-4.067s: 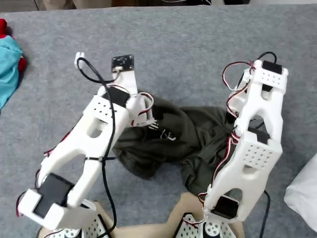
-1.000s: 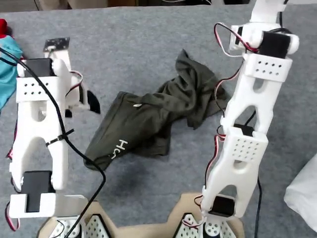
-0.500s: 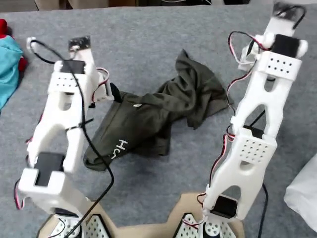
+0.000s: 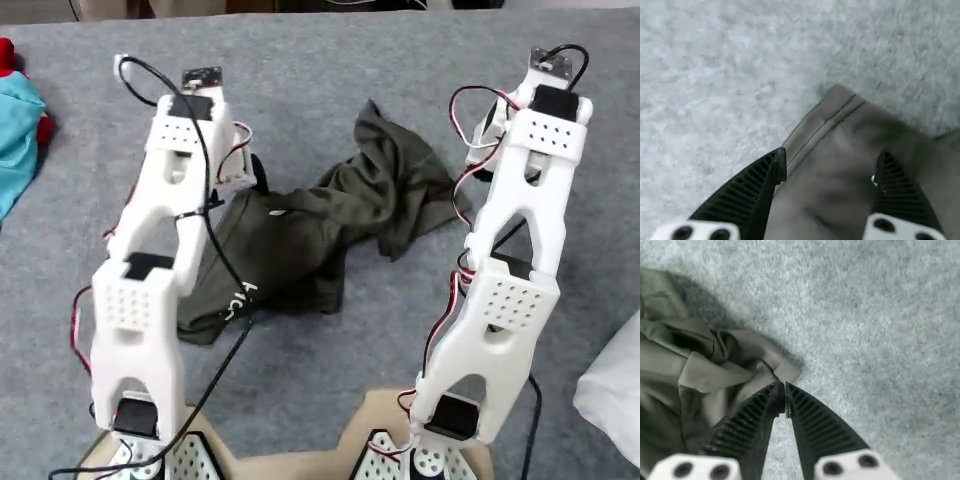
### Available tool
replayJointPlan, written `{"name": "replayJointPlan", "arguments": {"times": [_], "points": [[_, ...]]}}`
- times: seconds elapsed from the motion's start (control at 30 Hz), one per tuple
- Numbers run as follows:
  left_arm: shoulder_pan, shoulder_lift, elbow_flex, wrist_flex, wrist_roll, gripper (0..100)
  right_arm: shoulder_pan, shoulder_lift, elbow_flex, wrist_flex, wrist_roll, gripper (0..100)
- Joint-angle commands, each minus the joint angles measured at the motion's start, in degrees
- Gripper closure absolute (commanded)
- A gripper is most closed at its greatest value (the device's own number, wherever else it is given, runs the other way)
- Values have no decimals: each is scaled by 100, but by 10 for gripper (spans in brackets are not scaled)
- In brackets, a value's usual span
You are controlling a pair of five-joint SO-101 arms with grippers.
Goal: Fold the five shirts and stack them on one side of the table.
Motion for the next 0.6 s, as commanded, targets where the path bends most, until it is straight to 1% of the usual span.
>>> {"name": "replayJointPlan", "arguments": {"times": [0.0, 0.07, 0.17, 0.23, 0.57], "points": [[88, 514, -1064, 70, 9, 748, 31, -22, 92, -264, -62, 983], [88, 875, -1477, 79, -9, 790, 31, -22, 180, -352, -62, 983], [105, 1297, -1837, 97, -281, 822, 31, -22, 303, -510, -62, 983], [105, 1499, -2022, 211, -378, 826, 31, -22, 312, -545, -62, 983], [105, 2097, -2848, 747, -387, 829, 31, -22, 312, -677, -62, 983]]}}
